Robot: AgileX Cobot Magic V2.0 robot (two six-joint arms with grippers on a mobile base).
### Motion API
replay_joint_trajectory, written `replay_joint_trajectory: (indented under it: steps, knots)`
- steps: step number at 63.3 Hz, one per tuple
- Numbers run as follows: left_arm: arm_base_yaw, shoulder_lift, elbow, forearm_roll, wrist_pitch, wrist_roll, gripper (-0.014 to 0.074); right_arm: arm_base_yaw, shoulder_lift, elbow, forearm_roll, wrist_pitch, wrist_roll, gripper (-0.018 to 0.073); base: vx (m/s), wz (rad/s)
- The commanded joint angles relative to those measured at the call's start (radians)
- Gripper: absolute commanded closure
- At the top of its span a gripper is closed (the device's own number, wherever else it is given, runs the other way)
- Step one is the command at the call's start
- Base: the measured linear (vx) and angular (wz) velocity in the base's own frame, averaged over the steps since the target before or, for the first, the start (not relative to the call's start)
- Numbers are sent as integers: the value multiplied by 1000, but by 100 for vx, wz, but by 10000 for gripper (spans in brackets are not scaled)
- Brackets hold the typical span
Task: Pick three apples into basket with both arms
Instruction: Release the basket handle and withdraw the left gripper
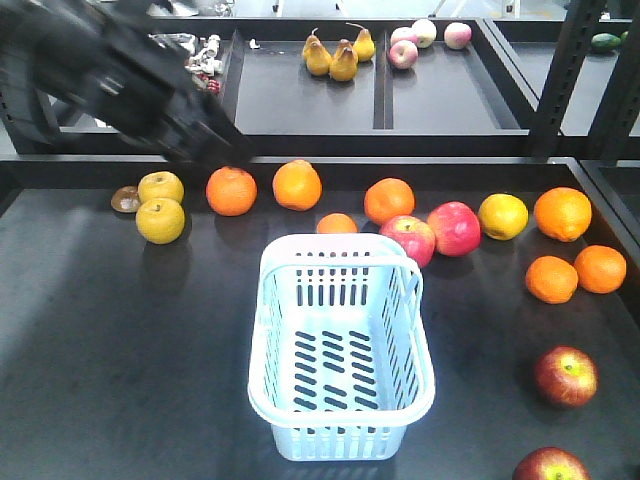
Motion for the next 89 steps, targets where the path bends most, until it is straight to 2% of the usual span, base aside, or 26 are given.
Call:
replay_joint_trajectory:
  steps: [1, 10, 18, 34, 43, 52, 57, 63, 68, 77, 89]
  knots:
    - [-1, -135, -34, -14, 2, -32, 588, -5, -14, 14, -14, -77, -1, 566, 0, 0]
    - [-1, -281, 12, -6, 1, -42, 605, -5, -14, 14, -14, -77, -1, 566, 0, 0]
    - [-1, -438, 172, -6, -25, -34, 605, -5, -14, 14, -14, -77, -1, 566, 0, 0]
    - [-1, -828, 730, -14, -298, -36, 605, -5, -14, 14, -7, -78, 5, 566, 0, 0]
    - [-1, -1030, 1066, -106, -482, -36, 604, -5, -14, 14, 19, -85, 5, 566, 0, 0]
    - [-1, -1169, 1295, -169, -610, -36, 604, -5, -14, 14, 92, -85, 10, 566, 0, 0]
    - [-1, -1215, 1358, -168, -635, -36, 604, -5, -14, 13, 196, -87, 57, 566, 0, 0]
    - [-1, -1241, 1384, -165, -639, -36, 604, -5, -14, 11, 368, -111, 156, 564, 0, 0]
    - [-1, -1248, 1386, -165, -648, -36, 604, -5, -14, -20, 438, -93, 173, 564, 0, 0]
    - [-1, -1249, 1386, -165, -660, -36, 604, -5, 13, -178, 408, 81, 121, 564, 0, 0]
    - [-1, -1249, 1386, -165, -660, -36, 604, -5, 246, -494, 348, 484, 46, 564, 0, 0]
